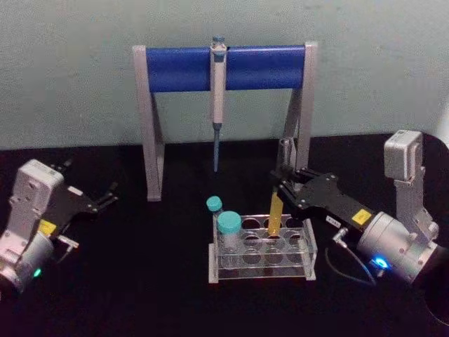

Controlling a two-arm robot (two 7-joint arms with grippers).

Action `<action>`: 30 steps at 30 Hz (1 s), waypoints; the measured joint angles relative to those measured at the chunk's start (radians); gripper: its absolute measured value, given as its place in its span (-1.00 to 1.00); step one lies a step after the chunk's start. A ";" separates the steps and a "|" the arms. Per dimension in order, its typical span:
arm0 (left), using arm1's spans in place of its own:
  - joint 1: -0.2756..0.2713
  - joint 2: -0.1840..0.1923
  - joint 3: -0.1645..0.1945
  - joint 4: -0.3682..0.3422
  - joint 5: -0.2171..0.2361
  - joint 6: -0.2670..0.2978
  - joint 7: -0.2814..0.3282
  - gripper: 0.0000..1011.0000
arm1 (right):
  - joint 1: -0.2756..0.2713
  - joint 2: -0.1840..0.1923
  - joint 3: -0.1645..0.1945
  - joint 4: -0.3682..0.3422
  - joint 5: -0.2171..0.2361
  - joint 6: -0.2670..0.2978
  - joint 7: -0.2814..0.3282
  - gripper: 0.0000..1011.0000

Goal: Pick up the test tube from the test tube rack, shake it, then place it back into the test tube rack.

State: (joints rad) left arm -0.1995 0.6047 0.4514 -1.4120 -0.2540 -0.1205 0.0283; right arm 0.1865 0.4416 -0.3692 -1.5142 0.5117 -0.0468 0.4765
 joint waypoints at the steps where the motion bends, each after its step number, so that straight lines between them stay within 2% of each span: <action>1: 0.000 0.000 0.000 0.000 0.000 0.000 0.000 1.00 | 0.000 0.000 0.000 0.000 0.000 0.000 0.000 -0.56; 30: 0.000 0.000 0.000 0.000 0.000 0.000 0.000 1.00 | -0.006 -0.025 -0.011 0.067 -0.037 -0.005 0.003 -0.56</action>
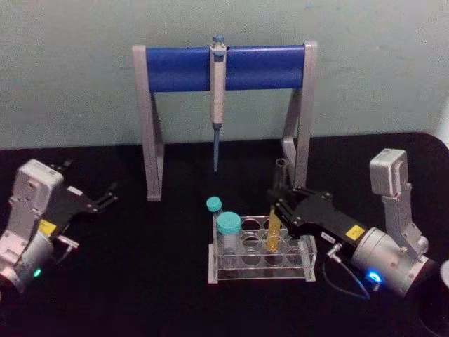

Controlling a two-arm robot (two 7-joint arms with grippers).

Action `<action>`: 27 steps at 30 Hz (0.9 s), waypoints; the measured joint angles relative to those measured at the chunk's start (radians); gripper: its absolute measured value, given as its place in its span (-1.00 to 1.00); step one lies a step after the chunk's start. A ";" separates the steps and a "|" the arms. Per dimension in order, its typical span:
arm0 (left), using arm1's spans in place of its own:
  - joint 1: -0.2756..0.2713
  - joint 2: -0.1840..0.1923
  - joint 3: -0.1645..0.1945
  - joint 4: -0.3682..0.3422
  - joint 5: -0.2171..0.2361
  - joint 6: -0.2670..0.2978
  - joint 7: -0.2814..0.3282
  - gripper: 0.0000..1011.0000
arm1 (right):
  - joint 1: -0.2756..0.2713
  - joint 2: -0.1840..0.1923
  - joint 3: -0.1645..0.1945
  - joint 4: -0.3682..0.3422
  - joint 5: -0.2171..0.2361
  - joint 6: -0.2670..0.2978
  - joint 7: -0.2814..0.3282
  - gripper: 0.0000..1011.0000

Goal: Pick up the test tube from the test tube rack, shake it, then place it back into the test tube rack.

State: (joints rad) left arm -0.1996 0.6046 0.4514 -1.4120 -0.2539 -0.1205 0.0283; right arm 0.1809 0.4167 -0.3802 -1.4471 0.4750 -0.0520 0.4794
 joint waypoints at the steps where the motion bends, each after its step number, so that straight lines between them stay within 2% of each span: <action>1: 0.000 0.000 0.000 0.000 0.000 0.000 0.000 1.00 | 0.000 0.000 0.000 0.000 0.000 0.000 0.000 -0.56; 27: 0.000 0.000 0.000 0.000 0.000 0.000 0.000 1.00 | -0.001 -0.009 -0.004 0.013 -0.016 0.002 -0.005 -0.56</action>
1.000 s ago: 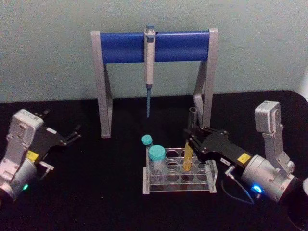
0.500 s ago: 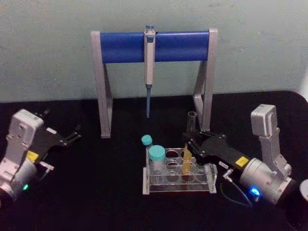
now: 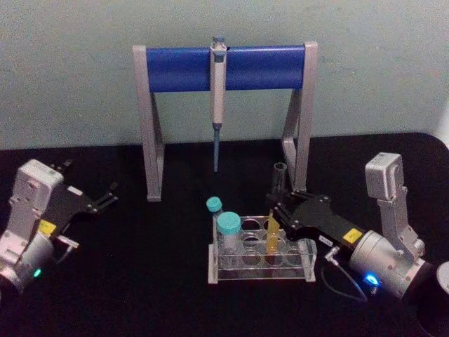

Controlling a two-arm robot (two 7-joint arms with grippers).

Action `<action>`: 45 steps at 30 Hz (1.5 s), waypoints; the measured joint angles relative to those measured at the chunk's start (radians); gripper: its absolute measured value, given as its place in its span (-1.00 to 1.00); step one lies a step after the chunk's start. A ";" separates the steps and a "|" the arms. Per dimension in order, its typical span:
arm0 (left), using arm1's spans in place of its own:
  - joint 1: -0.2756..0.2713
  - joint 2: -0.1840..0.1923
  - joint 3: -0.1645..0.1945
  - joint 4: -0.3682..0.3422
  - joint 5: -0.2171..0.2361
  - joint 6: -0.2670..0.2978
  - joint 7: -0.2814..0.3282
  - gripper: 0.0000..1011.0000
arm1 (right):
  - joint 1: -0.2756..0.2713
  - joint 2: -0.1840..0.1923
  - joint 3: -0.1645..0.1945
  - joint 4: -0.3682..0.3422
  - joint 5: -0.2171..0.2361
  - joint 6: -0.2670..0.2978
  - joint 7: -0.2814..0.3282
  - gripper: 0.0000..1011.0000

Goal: Pick up the test tube from the test tube rack, shake it, then place it back into the test tube rack.

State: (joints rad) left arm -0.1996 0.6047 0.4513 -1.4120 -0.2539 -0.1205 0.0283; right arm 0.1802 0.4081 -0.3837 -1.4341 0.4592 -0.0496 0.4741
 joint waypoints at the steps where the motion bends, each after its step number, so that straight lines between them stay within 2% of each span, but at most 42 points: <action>1: 0.000 0.000 0.000 0.000 0.000 0.000 0.000 1.00 | 0.000 0.000 0.000 0.000 0.000 0.000 0.000 -0.55; 7: 0.000 0.000 0.000 0.000 0.000 0.000 0.000 1.00 | 0.000 0.001 0.000 0.000 0.000 0.003 0.000 -0.22; 8: 0.000 0.000 0.000 0.000 0.000 0.000 0.000 1.00 | 0.000 0.001 0.000 0.000 0.000 0.003 0.000 -0.08; 10: 0.000 0.000 0.000 0.000 0.000 0.000 0.000 1.00 | 0.000 0.001 0.001 0.000 0.000 0.003 0.001 -0.05; 12: 0.000 0.000 0.000 0.000 0.000 0.000 0.000 1.00 | 0.000 0.001 0.001 0.000 0.000 0.003 0.001 0.07; 16: 0.000 0.000 0.000 0.000 0.000 0.000 0.000 1.00 | 0.000 0.001 0.001 0.000 0.001 0.003 0.001 0.39; 19: 0.000 0.000 0.000 0.000 0.000 0.000 0.000 1.00 | 0.000 0.001 0.001 0.000 0.001 0.003 0.001 0.51; 20: 0.000 0.000 0.000 0.000 0.000 0.000 0.000 1.00 | 0.000 0.001 0.001 0.000 0.001 0.003 0.001 0.62; 26: 0.000 0.000 0.000 0.000 0.000 0.000 0.000 1.00 | 0.000 0.001 0.001 -0.001 0.001 0.002 0.001 0.92; 28: 0.000 0.000 0.000 0.000 0.000 0.000 0.000 1.00 | 0.000 0.001 0.001 -0.001 0.001 0.002 0.001 0.98; 38: 0.000 0.000 0.000 0.000 0.000 0.000 0.000 1.00 | -0.009 0.009 0.006 -0.011 0.002 -0.007 0.005 0.98; 45: 0.000 0.000 0.000 0.000 0.000 0.000 0.000 1.00 | -0.060 0.042 0.043 -0.066 0.003 -0.021 -0.011 0.98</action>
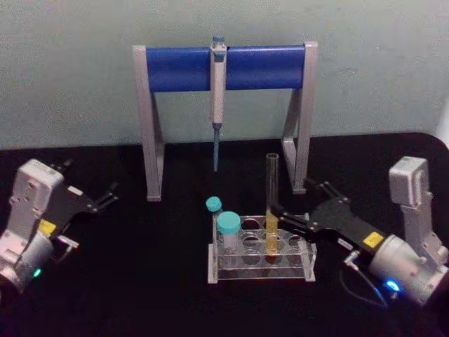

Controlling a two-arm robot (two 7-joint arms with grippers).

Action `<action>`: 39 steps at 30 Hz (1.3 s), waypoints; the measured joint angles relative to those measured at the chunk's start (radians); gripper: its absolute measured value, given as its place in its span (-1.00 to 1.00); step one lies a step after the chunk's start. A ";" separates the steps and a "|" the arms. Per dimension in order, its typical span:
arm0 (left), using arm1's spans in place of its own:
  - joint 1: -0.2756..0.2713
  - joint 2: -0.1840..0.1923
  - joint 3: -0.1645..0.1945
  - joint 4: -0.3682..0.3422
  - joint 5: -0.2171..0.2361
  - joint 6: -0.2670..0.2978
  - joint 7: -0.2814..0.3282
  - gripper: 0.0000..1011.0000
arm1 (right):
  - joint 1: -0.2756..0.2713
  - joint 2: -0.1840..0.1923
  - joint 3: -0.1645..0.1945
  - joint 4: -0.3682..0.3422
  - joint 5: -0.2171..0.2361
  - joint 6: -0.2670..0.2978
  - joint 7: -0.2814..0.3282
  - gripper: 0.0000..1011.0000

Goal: Pick up the test tube from the test tube rack, shake it, then place it back into the test tube rack.

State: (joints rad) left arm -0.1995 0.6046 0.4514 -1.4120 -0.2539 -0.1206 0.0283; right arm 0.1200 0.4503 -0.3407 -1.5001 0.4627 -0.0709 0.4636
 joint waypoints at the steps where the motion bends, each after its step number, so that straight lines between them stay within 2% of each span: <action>1: 0.000 0.000 0.000 0.000 0.000 0.000 0.000 1.00 | -0.016 0.008 0.011 -0.015 0.000 -0.005 -0.008 0.98; 5: 0.000 0.000 0.000 0.000 0.000 0.000 0.000 1.00 | -0.060 0.020 0.045 -0.048 -0.019 -0.026 -0.051 0.98; 9: 0.000 0.000 0.000 0.000 0.000 0.000 0.000 1.00 | -0.097 0.014 0.078 -0.060 -0.057 -0.044 -0.114 0.98; 12: 0.000 0.000 0.000 0.000 0.000 0.000 0.000 1.00 | -0.118 -0.006 0.101 -0.053 -0.096 -0.055 -0.177 0.98; 18: 0.000 0.000 0.000 0.000 0.000 0.000 0.000 1.00 | -0.125 -0.052 0.118 -0.010 -0.156 -0.077 -0.254 0.98; 29: 0.000 0.000 0.000 0.000 0.000 0.000 0.000 1.00 | -0.116 -0.104 0.127 0.068 -0.207 -0.063 -0.291 0.98; 39: 0.000 0.000 0.000 0.000 0.000 0.000 0.000 1.00 | -0.109 -0.123 0.126 0.108 -0.235 -0.046 -0.264 0.98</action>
State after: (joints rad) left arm -0.1995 0.6047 0.4514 -1.4120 -0.2539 -0.1205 0.0283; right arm 0.0107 0.3274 -0.2146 -1.3924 0.2281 -0.1167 0.1992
